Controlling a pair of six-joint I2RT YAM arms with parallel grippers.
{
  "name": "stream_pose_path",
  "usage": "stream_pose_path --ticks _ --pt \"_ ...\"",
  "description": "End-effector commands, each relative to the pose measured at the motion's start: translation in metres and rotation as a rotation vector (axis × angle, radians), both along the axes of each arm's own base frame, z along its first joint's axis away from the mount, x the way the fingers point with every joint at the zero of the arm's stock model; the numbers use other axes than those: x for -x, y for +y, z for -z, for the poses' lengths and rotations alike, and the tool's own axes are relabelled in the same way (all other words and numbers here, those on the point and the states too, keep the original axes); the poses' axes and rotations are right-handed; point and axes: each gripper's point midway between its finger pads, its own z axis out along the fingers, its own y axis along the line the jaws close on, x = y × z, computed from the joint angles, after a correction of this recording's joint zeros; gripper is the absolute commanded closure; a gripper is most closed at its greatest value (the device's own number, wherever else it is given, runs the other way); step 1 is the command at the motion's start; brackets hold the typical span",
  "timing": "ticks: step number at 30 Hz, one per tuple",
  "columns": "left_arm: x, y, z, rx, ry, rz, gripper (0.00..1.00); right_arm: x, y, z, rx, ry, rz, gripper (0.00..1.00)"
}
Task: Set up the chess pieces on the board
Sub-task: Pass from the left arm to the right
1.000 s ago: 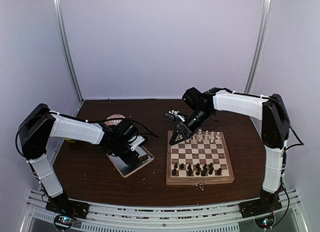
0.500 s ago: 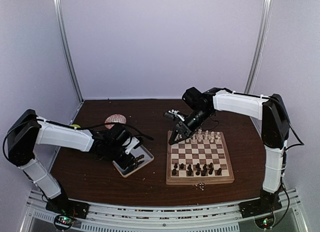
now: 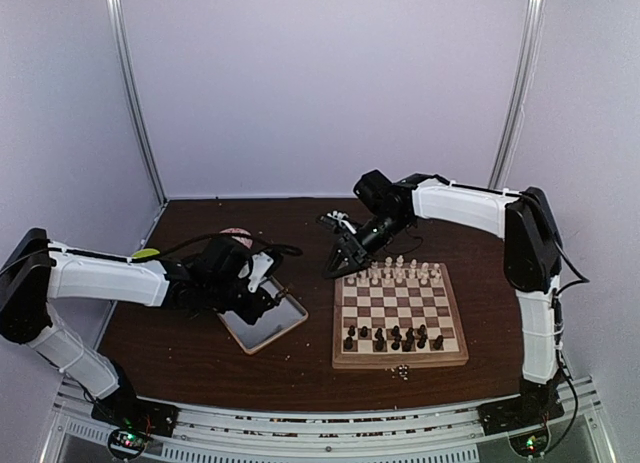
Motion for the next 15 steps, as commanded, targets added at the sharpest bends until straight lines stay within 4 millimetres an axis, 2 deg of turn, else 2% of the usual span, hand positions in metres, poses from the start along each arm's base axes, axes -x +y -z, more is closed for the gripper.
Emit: stream_pose_path --ticks 1,6,15 --pt "0.000 -0.019 -0.033 0.128 -0.054 0.023 0.98 -0.006 0.022 -0.006 -0.051 0.047 0.011 0.63" --pt "0.004 -0.026 -0.045 0.176 -0.061 0.042 0.98 -0.011 0.045 -0.007 -0.100 0.090 0.016 0.62" --pt "0.007 -0.029 -0.047 0.185 -0.056 0.051 0.97 -0.002 0.070 -0.011 -0.174 0.177 -0.005 0.62"
